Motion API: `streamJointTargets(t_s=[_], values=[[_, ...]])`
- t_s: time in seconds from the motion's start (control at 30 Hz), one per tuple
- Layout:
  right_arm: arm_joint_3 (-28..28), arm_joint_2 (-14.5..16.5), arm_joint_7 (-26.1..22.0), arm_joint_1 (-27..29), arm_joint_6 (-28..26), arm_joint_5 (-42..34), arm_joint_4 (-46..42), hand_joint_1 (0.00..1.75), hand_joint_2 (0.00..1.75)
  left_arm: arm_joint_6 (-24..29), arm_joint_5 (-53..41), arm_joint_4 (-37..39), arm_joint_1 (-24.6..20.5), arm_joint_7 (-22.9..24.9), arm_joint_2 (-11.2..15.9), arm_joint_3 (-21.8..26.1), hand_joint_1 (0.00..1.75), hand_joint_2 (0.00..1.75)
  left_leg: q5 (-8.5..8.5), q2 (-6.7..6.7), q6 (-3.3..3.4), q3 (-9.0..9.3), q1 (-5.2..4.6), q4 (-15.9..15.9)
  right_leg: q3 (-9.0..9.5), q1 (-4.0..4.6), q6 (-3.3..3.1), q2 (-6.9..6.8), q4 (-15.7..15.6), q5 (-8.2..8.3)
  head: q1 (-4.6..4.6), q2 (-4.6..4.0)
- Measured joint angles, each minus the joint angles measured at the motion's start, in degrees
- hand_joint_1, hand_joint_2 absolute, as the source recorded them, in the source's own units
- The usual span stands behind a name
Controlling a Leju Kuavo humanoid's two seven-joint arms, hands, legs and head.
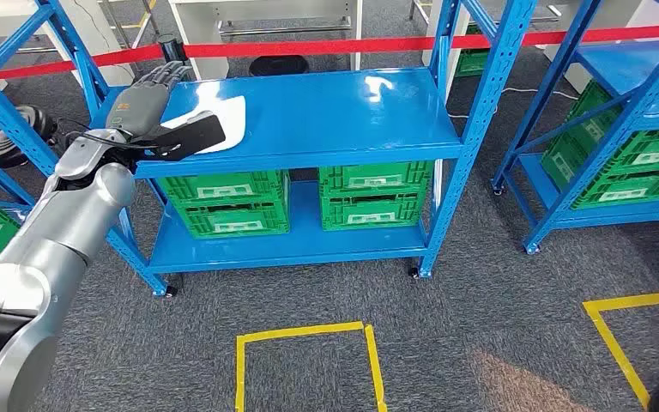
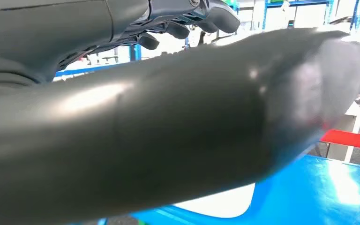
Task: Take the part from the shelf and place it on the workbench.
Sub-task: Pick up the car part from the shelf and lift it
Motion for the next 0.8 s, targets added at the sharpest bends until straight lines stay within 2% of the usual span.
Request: streamJointTargets(t_s=[0.03, 0.07, 0.1, 0.13, 0.17, 0.2, 0.23, 0.27, 0.3, 0.33, 0.4, 0.43, 0.47, 0.5, 0.53, 0.57, 0.6, 0.63, 0.7, 0.73, 0.77, 0.8], values=[[0.0, 0.0, 0.0, 0.0, 0.0, 0.0, 0.0, 0.0, 0.0, 0.0, 0.0, 0.1, 0.1, 0.0, 0.1, -0.1, 0.0, 0.0, 1.66, 0.21, 0.11, 0.2, -0.15, -0.4, 0.36, 0.02, 0.24, 0.17, -0.2, -0.47, -0.08, 0.0], [0.0, 0.0, 0.0, -0.1, 0.0, 0.1, 0.0, 0.0, 0.0, 0.1, 0.0, 0.2, 0.3, 0.1, 0.2, -0.1, 0.0, 0.0, 2.23, 0.19, 0.31, 0.5, -0.27, -0.7, 0.83, 0.01, 0.49, 0.17, -0.7, -0.87, -0.15, 0.0], [0.0, 0.0, 0.1, -0.2, 0.0, 0.1, 0.0, 0.0, 0.0, 0.2, 0.0, 0.2, 0.5, 0.2, 0.2, -0.2, 0.0, 0.0, 4.4, 0.25, 0.68, 1.0, -0.39, -1.6, 1.82, 0.08, 0.95, 0.18, -1.0, -1.24, -0.24, 0.0], [0.0, 0.0, 0.1, -0.4, 0.0, 0.2, 0.0, 0.0, 0.0, 0.2, 0.1, 0.1, 0.6, 0.3, 0.3, -0.2, 0.0, 0.0, 3.67, 0.06, 1.14, 1.81, -0.46, -1.7, 2.28, 0.15, 1.39, 0.18, -0.7, -0.73, -0.27, 0.0], [0.0, 0.0, 0.2, -0.5, 0.0, 0.3, 0.0, 0.0, 0.0, 0.3, 0.0, -0.1, 0.6, 0.4, 0.2, -0.3, 0.0, 0.0, 2.92, -0.24, 1.63, 2.77, -0.35, -2.0, 1.9, 0.18, 1.72, 0.05, 1.0, 0.58, -0.25, 0.0], [0.0, -0.1, 0.2, -0.6, 0.0, 0.4, 0.0, 0.0, 0.0, 0.4, 0.0, -0.2, 0.4, 0.5, 0.2, -0.3, 0.0, 0.0, 2.2, -0.45, 2.06, 3.88, -0.21, -2.4, 0.47, 0.25, 1.92, -0.04, 4.1, 2.59, -0.16, 0.0], [0.0, -0.1, 0.4, -0.7, 0.0, 0.5, 0.0, 0.0, 0.0, 0.4, 0.0, -0.3, 0.4, 0.5, 0.2, -0.3, 0.0, 0.0, 1.41, -0.61, 2.41, 5.17, -0.13, -2.7, -2.11, 0.23, 2.02, -0.09, 8.0, 4.33, -0.08, 0.0], [0.0, -0.1, 0.6, -0.7, 0.0, 0.6, -0.1, 0.0, 0.0, 0.5, 0.0, -0.3, 0.5, 0.5, 0.2, -0.4, 0.0, 0.0, 0.52, -0.76, 2.67, 6.55, -0.09, -3.2, -5.13, 0.24, 2.08, -0.16, 11.8, 4.94, 0.01, 0.0], [0.0, -0.1, 0.7, -0.7, 0.0, 0.8, -0.1, 0.0, 0.0, 0.4, 0.1, -0.3, 0.7, 0.5, 0.3, -0.5, 0.0, 0.0, -0.53, -0.89, 2.86, 8.1, -0.13, -3.6, -8.15, 0.33, 2.15, -0.2, 14.6, 4.07, 0.1, 0.0], [0.0, -0.1, 0.9, -0.7, 0.0, 0.9, -0.1, 0.0, 0.0, 0.4, 0.2, -0.3, 1.0, 0.4, 0.2, -0.5, 0.0, 0.0, -1.58, -1.05, 2.96, 9.76, -0.19, -3.9, -10.93, 0.44, 2.18, -0.21, 16.1, 1.8, 0.17, 0.0], [0.0, -0.1, 0.9, -0.5, 0.1, 1.3, -0.1, 0.0, 0.0, -0.4, 0.9, -0.3, 1.4, 0.2, 0.3, -0.6, 0.0, 0.0, -3.82, -1.37, 2.92, 13.33, -0.33, -4.5, -15.2, 0.75, 2.06, -0.21, 15.4, -3.44, 0.28, 0.01], [0.0, -0.1, 0.8, -0.4, 0.2, 1.5, -0.1, 0.0, 0.0, -1.5, 1.8, -0.2, 1.6, 0.1, 0.3, -0.6, 0.0, 0.0, -5.06, -1.52, 2.85, 15.16, -0.43, -4.7, -16.66, 0.92, 1.8, -0.2, 13.3, -4.24, 0.31, 0.0], [0.0, -0.1, 0.7, -0.2, 0.3, 1.8, -0.1, 0.0, 0.0, -2.8, 2.7, -0.2, 1.7, -0.1, 0.4, -0.6, 0.0, 0.0, -6.41, -1.62, 2.8, 16.92, -0.55, -4.7, -17.7, 1.13, 1.38, -0.17, 10.3, -2.52, 0.37, 0.01], [0.0, -0.2, 0.7, 0.0, 0.4, 2.0, 0.0, 0.0, 0.0, -4.2, 3.7, -0.1, 2.0, -0.4, 0.6, -0.6, 0.0, 0.0, -7.89, -1.67, 2.77, 18.37, -0.65, -4.8, -18.46, 1.39, 0.75, -0.09, 6.2, 3.05, 0.43, 0.0], [0.0, -0.3, 0.6, 0.1, 0.4, 2.3, 0.0, 0.0, 0.0, -5.4, 4.6, 0.1, 2.4, -0.7, 0.7, -0.6, 0.0, 0.0, -9.36, -1.84, 2.62, 19.71, -0.81, -4.5, -18.98, 1.69, 0.17, 0.11, 2.6, 9.59, 0.38, 0.0], [0.0, -0.4, 0.7, 0.3, 0.5, 2.5, 0.1, 0.0, 0.0, -6.5, 5.2, 0.3, 2.7, -0.9, 0.8, -0.6, 0.0, 0.0, -10.74, -2.06, 2.38, 20.53, -0.92, -4.4, -19.14, 1.98, -0.25, 0.26, 0.4, 14.98, 0.33, 0.0], [0.0, -0.5, 0.7, 0.3, 0.5, 2.6, 0.2, 0.0, 0.0, -7.3, 5.7, 0.4, 3.1, -1.0, 0.9, -0.6, 0.0, 0.0, -11.75, -2.28, 2.07, 21.26, -0.89, -4.3, -19.12, 2.2, -0.57, 0.43, -0.7, 18.47, 0.24, 0.0], [0.0, -0.5, 0.7, 0.2, 0.5, 2.7, 0.2, 0.0, 0.0, -8.0, 6.2, 0.3, 3.1, -1.1, 1.0, -0.6, 0.0, 0.0, -12.07, -2.51, 1.66, 21.66, -0.82, -3.8, -18.9, 2.41, -0.74, 0.49, -0.4, 18.48, 0.14, 0.0], [0.0, -0.5, 0.6, -0.2, 0.6, 2.9, 0.2, 0.0, 0.0, -9.4, 7.8, -0.2, 2.8, -1.3, 1.5, -0.3, 0.0, 0.0, -10.82, -2.45, 0.94, 20.65, -0.56, -0.9, -17.8, 2.4, -1.36, 0.41, -0.2, 16.76, 0.15, 0.0], [0.0, -0.6, 0.5, -0.4, 0.7, 3.0, 0.2, 0.0, 0.0, -10.2, 8.7, -0.4, 2.6, -1.6, 1.8, -0.1, 0.0, 0.0, -9.9, -2.17, 0.59, 18.97, -0.54, 2.2, -17.05, 2.29, -1.73, 0.37, -0.3, 16.07, 0.13, 0.0], [0.0, -0.6, 0.5, -0.5, 0.9, 3.2, 0.2, 0.0, 0.0, -11.0, 9.6, -0.4, 2.6, -1.9, 1.9, 0.3, 0.0, 0.0, -9.74, -1.85, 0.27, 16.8, -0.5, 5.7, -16.15, 2.09, -2.03, 0.38, -0.5, 15.39, 0.13, 0.0], [0.0, -0.7, 0.5, -0.7, 1.0, 3.3, 0.2, 0.0, 0.0, -11.7, 10.4, -0.4, 2.8, -2.3, 2.1, 0.5, 0.0, 0.0, -10.67, -1.53, 0.0, 14.45, -0.42, 8.9, -15.26, 1.96, -2.24, 0.39, -0.5, 14.61, 0.11, 0.01]])
